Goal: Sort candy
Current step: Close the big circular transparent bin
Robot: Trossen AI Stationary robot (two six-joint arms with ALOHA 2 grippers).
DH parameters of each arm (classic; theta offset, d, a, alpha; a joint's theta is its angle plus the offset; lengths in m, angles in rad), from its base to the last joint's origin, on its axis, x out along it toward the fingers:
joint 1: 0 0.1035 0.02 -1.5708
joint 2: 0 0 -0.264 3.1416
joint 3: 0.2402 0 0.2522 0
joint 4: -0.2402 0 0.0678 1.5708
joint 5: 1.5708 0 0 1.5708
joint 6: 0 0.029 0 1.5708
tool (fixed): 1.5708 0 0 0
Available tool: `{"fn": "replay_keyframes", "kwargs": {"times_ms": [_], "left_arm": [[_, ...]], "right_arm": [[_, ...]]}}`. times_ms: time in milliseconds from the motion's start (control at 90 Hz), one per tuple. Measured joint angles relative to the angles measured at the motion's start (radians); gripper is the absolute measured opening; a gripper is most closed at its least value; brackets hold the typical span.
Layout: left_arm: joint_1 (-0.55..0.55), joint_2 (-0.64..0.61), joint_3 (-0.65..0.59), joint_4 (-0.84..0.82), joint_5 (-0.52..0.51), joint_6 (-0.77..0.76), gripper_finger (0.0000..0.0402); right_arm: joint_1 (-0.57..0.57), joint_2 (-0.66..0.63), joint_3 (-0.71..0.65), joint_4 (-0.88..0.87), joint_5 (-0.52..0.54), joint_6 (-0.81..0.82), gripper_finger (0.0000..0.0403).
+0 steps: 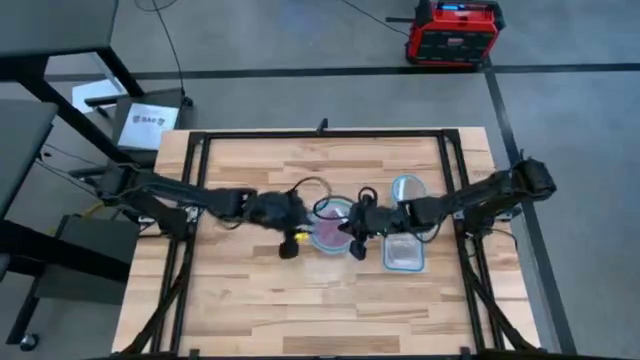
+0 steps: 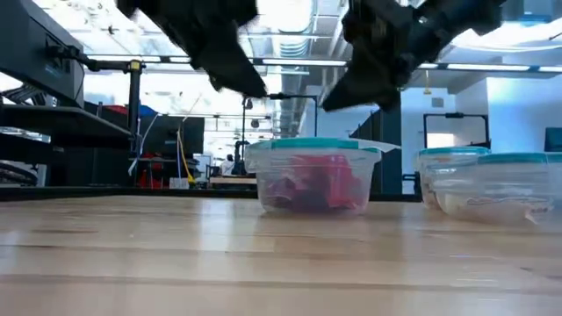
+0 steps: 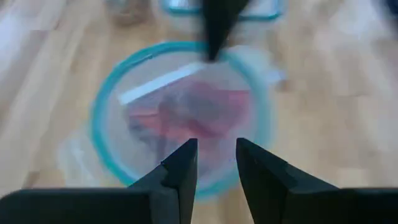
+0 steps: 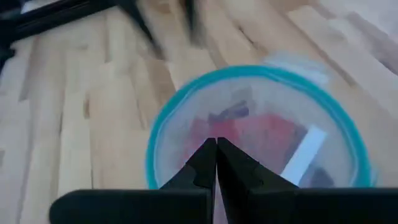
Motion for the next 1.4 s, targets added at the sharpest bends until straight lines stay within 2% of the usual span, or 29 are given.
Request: {"fn": "replay_keyframes", "kwargs": {"times_ms": [144,311,400,622,811,967,1111,1400], "left_arm": [[0.078,0.081,0.021,-0.016,0.08,0.042,0.0097],[0.062,0.114,0.024,-0.058,0.126,0.025,0.0097],[0.024,0.114,0.024,-0.064,0.13,-0.009,0.0097],[-0.082,0.117,0.021,0.039,0.163,-0.106,0.0097],[-0.119,0.051,0.058,0.02,0.08,-0.103,0.0097],[-0.121,-0.023,0.088,-0.12,-0.002,-0.081,0.0097],[-0.11,-0.083,0.085,-0.209,-0.074,-0.047,0.0097],[-0.064,-0.146,-0.061,-0.124,-0.072,-0.029,0.0097]], "right_arm": [[0.054,0.069,0.002,-0.03,0.058,0.154,0.0],[0.055,0.117,0.003,-0.053,0.064,0.199,0.0],[0.05,0.112,0.007,-0.092,0.054,0.17,0.0],[0.014,0.023,0.0,-0.159,-0.074,0.015,0.0],[0.028,-0.079,0.001,-0.122,-0.094,-0.092,0.0],[0.037,-0.109,0.002,-0.107,-0.094,-0.161,0.0],[0.011,-0.067,0.002,-0.052,-0.094,-0.166,0.0],[-0.02,0.09,0.002,0.27,-0.095,-0.196,0.0]]}}
